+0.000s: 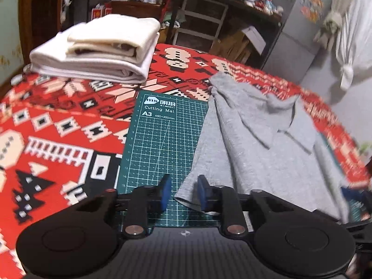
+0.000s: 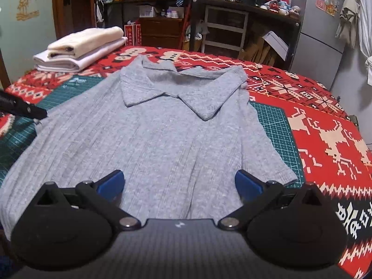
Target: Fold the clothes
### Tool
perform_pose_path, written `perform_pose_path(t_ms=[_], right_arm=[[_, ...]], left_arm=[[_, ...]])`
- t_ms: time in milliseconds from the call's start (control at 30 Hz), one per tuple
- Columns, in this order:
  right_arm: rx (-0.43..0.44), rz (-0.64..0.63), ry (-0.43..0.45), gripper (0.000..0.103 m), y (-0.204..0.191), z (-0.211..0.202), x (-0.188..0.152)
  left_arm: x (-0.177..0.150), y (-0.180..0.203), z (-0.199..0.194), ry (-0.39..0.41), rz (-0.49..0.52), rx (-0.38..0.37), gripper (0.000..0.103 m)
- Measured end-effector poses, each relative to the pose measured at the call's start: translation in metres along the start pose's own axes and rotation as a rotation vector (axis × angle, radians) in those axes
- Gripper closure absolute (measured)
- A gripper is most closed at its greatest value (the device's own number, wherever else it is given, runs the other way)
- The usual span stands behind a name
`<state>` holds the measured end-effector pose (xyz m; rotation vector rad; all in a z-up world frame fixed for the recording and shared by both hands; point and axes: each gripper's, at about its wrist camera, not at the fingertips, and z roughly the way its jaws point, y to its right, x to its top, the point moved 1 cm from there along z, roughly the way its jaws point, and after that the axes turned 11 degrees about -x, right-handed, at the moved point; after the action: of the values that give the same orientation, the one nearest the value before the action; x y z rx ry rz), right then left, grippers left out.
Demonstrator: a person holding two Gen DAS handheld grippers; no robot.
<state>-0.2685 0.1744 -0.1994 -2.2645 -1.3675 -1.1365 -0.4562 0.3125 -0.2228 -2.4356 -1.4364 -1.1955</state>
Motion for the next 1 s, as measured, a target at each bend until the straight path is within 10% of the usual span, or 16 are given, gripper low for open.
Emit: perform_pose_path(t_ms=[300,467,700,800,1000], right_arm=[[-0.040,0.238,0.028,0.015,0.066,-0.026,0.021],[-0.106,0.265,-0.034,0.063,0.109,-0.015,0.017],[-0.076,0.225,-0.119,0.070,0.122,0.015,0.007],[-0.061,0.182,-0.114,0.098,0.114,0.020,0.008],[-0.151,0.152,-0.109,0.099,0.129,0.023,0.026]], left_arm=[[0.001,0.001,-0.009,0.006,0.100,0.122,0.100],[0.020,-0.025,-0.024,0.061,0.079,0.224,0.101],[0.040,-0.058,-0.030,0.079,0.035,0.282,0.101],[0.043,-0.063,-0.028,0.073,0.030,0.282,0.101],[0.054,-0.072,-0.025,0.068,0.072,0.322,0.101]])
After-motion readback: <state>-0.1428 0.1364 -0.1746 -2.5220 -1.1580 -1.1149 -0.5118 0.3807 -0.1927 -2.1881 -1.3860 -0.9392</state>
